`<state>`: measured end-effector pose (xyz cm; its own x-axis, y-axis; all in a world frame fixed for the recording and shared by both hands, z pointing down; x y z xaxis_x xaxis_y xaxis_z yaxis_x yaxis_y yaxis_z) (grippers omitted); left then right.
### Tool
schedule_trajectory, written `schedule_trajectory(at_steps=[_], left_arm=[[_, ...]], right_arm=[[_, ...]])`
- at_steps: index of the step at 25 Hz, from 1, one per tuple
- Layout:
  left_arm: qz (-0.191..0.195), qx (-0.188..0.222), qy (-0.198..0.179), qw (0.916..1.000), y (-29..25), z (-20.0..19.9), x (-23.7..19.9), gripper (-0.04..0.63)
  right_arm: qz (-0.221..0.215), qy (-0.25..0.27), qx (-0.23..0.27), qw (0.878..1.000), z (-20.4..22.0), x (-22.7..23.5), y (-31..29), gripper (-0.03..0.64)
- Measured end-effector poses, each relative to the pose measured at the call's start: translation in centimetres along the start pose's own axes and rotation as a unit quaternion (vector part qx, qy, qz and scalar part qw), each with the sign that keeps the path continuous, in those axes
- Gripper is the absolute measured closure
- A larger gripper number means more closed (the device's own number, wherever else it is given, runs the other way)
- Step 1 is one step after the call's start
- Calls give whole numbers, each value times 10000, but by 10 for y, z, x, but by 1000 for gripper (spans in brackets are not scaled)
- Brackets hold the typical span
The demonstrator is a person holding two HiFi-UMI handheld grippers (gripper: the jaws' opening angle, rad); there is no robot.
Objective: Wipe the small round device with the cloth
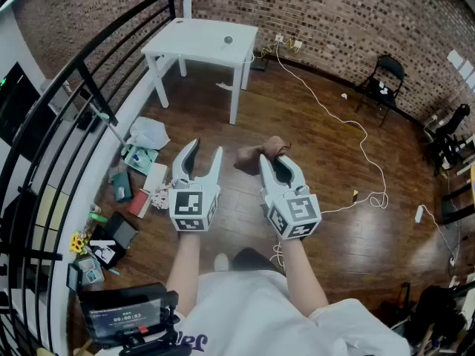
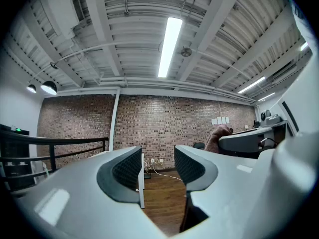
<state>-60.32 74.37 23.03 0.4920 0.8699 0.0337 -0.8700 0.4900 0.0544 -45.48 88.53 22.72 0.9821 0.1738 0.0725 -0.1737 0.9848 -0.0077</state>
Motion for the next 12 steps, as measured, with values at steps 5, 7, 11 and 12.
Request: schedule_trajectory(at_steps=[5,7,11,12], left_arm=[[-61,-54,120,9999,-19,5,-13,380],[-28,-160,124,9998,-57,16,-26,380],[-23,-302,72,9995,-134,40,-44,380],[-28,-325,64,9994,-153,43,-47,380]], right_arm=[[62,-32,-21,10000,1,16,-15,571],[106,-146,-75,9998,9,41,-51,571],[69,-277,-81,9996,23,91,-119,571],[44,-280,-64,9996,24,104,-134,571]])
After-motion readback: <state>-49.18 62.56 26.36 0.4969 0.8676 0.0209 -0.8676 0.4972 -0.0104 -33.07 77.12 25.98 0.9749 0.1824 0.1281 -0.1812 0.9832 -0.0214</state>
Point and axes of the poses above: the fingertips, and each gripper's own axes: y backward along the fingers, x to its right, z out of its underside, the point moved 9 cm from there along y, backward along the fingers, and after that the axes turned 3 degrees about -y, right-handed, at the moved point
